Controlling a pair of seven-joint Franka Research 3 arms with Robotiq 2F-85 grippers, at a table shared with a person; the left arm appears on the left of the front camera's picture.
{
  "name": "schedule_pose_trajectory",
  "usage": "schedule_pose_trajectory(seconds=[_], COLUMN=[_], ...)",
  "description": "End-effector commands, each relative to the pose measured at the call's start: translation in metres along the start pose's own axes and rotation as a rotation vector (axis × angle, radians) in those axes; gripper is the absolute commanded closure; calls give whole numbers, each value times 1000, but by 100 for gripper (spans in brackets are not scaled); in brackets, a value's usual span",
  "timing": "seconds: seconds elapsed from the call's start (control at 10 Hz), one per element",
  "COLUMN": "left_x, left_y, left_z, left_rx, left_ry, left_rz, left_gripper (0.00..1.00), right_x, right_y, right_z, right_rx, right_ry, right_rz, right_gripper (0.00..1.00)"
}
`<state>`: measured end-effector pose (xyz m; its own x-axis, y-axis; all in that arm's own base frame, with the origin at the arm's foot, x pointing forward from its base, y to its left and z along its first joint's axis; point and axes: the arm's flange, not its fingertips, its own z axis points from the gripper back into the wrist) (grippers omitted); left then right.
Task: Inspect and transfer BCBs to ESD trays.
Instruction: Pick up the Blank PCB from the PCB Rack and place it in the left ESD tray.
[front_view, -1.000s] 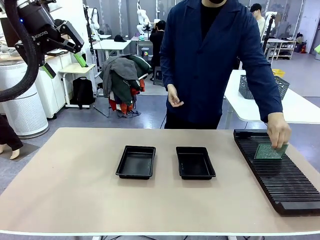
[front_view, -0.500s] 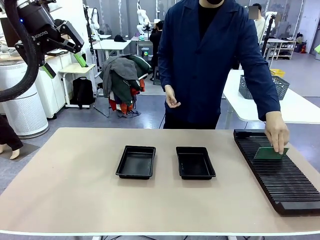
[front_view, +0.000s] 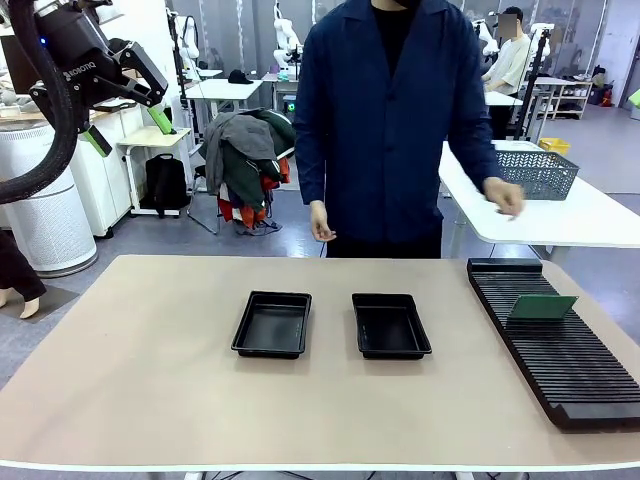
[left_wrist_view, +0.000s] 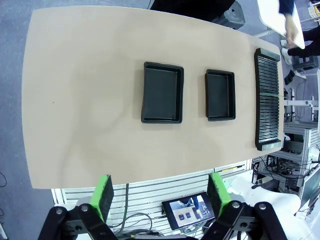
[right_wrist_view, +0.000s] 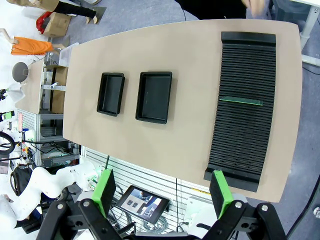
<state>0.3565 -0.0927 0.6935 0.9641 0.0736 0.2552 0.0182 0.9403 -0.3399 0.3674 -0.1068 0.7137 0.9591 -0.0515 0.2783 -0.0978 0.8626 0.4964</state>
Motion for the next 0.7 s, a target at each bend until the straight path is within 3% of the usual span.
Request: schedule_pose_trajectory(seconds=[0.0, 0.4, 0.5, 0.6], left_x=[1, 1, 1, 1], left_y=[1, 1, 1, 1], left_z=[-2, -2, -2, -2], left_rx=[-2, -2, -2, -2], left_ry=[-2, -2, -2, -2], left_rz=[-6, -6, -6, -6], left_gripper=[0, 0, 0, 0], right_x=[0, 0, -3, 1], right_y=[0, 0, 2, -1], right_z=[0, 0, -7, -22], right_rx=[0, 0, -62, -166], right_ry=[-1, 0, -41, -17], right_rz=[0, 0, 114, 253], right_gripper=[0, 0, 0, 0])
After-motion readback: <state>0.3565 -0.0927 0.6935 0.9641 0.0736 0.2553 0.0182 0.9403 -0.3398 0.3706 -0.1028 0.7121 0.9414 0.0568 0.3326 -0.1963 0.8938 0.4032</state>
